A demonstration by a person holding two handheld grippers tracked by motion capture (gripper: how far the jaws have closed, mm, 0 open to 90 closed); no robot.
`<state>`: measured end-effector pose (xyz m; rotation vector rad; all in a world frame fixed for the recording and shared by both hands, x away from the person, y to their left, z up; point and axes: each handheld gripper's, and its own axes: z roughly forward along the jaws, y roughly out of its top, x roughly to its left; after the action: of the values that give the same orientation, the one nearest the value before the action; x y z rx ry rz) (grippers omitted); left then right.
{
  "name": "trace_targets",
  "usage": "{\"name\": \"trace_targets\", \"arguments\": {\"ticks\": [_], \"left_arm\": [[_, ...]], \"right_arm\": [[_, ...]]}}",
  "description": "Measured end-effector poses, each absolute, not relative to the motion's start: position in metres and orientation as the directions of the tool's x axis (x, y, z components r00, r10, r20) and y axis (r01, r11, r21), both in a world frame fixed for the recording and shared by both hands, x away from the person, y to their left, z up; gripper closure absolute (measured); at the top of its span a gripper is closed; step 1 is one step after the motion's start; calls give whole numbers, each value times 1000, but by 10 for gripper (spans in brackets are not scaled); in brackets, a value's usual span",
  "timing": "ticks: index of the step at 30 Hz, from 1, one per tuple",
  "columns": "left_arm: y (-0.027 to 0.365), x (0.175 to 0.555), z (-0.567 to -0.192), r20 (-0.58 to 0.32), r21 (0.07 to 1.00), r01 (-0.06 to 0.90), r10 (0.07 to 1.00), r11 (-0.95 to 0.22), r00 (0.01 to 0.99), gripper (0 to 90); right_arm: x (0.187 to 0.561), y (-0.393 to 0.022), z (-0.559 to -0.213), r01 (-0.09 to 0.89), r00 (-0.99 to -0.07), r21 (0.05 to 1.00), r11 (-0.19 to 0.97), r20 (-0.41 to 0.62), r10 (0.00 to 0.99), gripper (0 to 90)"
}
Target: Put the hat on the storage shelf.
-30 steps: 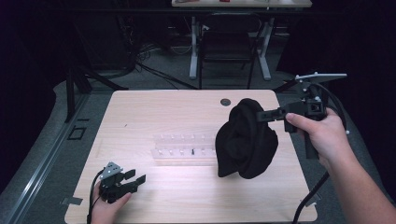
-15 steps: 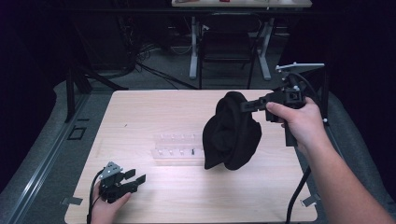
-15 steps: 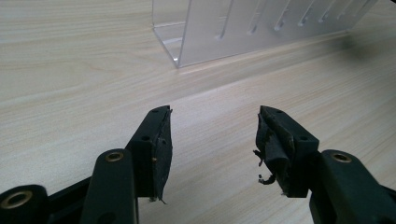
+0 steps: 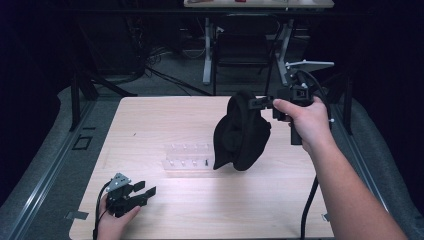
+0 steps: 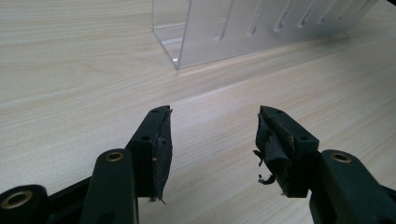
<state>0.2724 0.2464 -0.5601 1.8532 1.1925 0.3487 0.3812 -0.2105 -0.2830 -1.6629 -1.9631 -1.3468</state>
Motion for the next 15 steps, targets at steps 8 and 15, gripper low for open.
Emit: {"name": "trace_targets", "arguments": {"ticks": [8, 15], "left_arm": [[246, 273, -560, -213, 790, 593, 837, -156, 504, 457], [247, 273, -560, -215, 787, 596, 837, -157, 503, 457]], "right_arm": [[393, -199, -286, 874, -309, 478, -90, 688, 656, 885], [397, -189, -287, 873, -318, 482, -75, 678, 663, 885]]}}
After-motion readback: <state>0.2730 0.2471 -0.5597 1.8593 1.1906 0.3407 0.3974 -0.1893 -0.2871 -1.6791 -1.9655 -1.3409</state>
